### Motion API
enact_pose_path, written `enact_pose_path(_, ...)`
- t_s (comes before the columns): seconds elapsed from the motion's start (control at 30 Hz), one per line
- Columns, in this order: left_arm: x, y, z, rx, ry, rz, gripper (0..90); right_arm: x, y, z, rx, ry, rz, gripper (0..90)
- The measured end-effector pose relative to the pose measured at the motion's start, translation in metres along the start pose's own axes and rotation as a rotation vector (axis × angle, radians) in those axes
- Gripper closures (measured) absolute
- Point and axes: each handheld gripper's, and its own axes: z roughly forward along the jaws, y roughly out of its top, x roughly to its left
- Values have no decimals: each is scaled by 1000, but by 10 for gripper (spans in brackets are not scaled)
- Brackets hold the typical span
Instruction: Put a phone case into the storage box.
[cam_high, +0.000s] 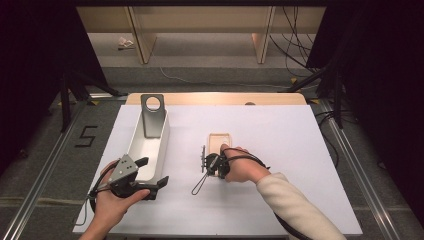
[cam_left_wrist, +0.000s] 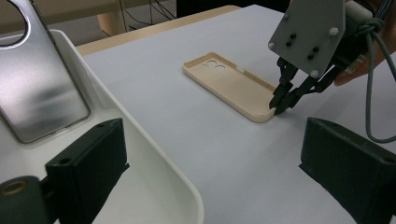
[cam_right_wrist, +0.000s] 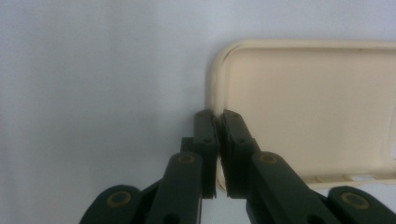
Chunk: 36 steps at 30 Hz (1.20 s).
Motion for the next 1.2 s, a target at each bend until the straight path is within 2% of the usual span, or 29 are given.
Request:
enact_pose_path(0.2, -1, 0, 1, 4, -2, 3, 67, 1, -3, 0, -26, 0, 13, 872)
enact_pose_path(0.3, -1, 0, 1, 3, -1, 4, 69, 1, -4, -1, -35, 2, 5, 875)
enact_pose_path(0.7, -1, 0, 1, 2, -1, 3, 72, 3, -12, -11, -133, -16, 33, 881)
enact_pose_path(1.0, -1, 0, 1, 2, -3, 4, 77, 4, -32, -21, -262, -22, 69, 881)
enact_pose_path(1.2, -2, 0, 1, 4, -4, 4, 83, 9, -46, -25, -369, -6, 96, 881)
